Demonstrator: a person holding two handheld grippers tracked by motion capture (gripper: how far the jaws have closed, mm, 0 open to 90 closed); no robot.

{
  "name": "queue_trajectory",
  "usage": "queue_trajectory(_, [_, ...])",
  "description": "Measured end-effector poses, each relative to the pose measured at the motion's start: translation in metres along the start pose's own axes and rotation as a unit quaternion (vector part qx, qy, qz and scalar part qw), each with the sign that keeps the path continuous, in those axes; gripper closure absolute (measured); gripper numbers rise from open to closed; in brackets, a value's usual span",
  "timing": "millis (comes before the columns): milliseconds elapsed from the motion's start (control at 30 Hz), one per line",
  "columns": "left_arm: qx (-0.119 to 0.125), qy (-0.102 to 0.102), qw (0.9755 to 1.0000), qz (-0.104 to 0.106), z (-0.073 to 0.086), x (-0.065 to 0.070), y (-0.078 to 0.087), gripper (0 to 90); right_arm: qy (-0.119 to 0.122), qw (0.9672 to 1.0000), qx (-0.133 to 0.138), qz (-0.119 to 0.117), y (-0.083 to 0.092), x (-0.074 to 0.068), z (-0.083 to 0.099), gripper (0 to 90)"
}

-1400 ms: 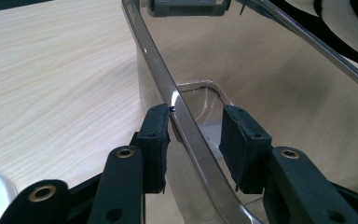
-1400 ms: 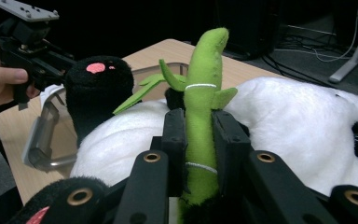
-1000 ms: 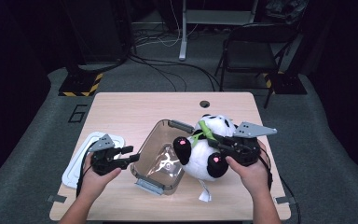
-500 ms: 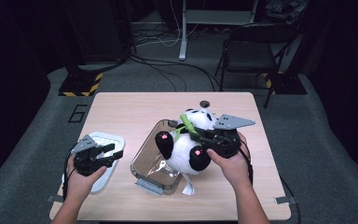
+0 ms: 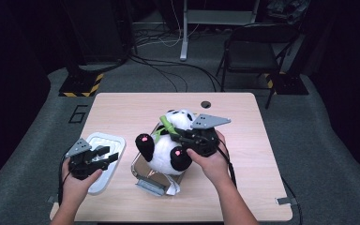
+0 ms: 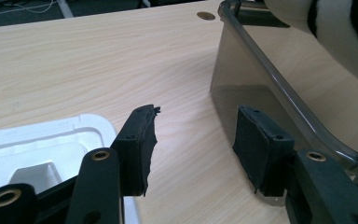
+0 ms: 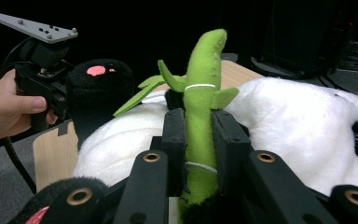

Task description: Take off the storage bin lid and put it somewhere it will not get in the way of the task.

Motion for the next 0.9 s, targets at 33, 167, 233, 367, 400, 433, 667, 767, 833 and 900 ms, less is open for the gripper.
queue_trajectory(33, [-0.002, 0.000, 1.0000, -0.001, 0.001, 0.000, 0.001, 48.0, 0.001, 1.0000, 0.000, 0.000, -0.002, -0.001, 0.000, 76.0])
queue_trajectory(167, [-0.003, 0.000, 1.0000, -0.001, 0.001, -0.001, 0.002, 48.0, 0.001, 1.0000, -0.001, 0.000, -0.009, -0.006, 0.002, 75.9])
queue_trajectory(233, [-0.003, -0.001, 1.0000, -0.001, 0.001, -0.001, 0.001, 48.0, -0.001, 1.0000, -0.001, -0.002, -0.011, -0.008, 0.003, 76.0])
queue_trajectory(367, [-0.004, -0.002, 1.0000, -0.001, 0.001, -0.001, 0.000, 48.0, -0.005, 1.0000, -0.003, -0.006, -0.014, -0.013, 0.007, 75.9])
queue_trajectory(400, [-0.004, -0.002, 1.0000, -0.001, 0.001, 0.000, 0.000, 48.0, -0.005, 0.9999, -0.001, -0.009, -0.014, -0.013, 0.008, 76.0])
queue_trajectory(433, [-0.004, -0.002, 1.0000, 0.000, 0.001, 0.000, 0.000, 47.9, -0.008, 0.9999, -0.002, -0.010, -0.015, -0.014, 0.009, 75.9])
queue_trajectory(667, [-0.004, -0.001, 1.0000, -0.001, 0.002, 0.000, 0.000, 47.9, -0.008, 0.9998, -0.012, -0.011, -0.022, -0.018, 0.017, 75.9])
queue_trajectory(767, [-0.005, 0.000, 1.0000, -0.001, 0.002, 0.000, -0.001, 47.9, -0.002, 0.9998, -0.018, -0.004, -0.025, -0.018, 0.022, 75.8])
queue_trajectory(833, [-0.008, -0.001, 1.0000, 0.000, 0.002, 0.000, -0.001, 47.9, -0.002, 0.9999, -0.014, -0.004, -0.025, -0.019, 0.024, 75.8])
queue_trajectory(900, [-0.007, -0.001, 1.0000, -0.001, 0.002, 0.000, -0.002, 47.9, -0.004, 0.9999, -0.011, -0.004, -0.025, -0.019, 0.024, 75.8])
Point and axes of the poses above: each handheld gripper's, and its own axes: y roughly backward along the jaws, z roughly out of its underside, x roughly to its right, the point moved 6 cm from there along -y, roughly forward along the jaws, and after that the axes turned 5 degrees about z, right-handed, at the moved point
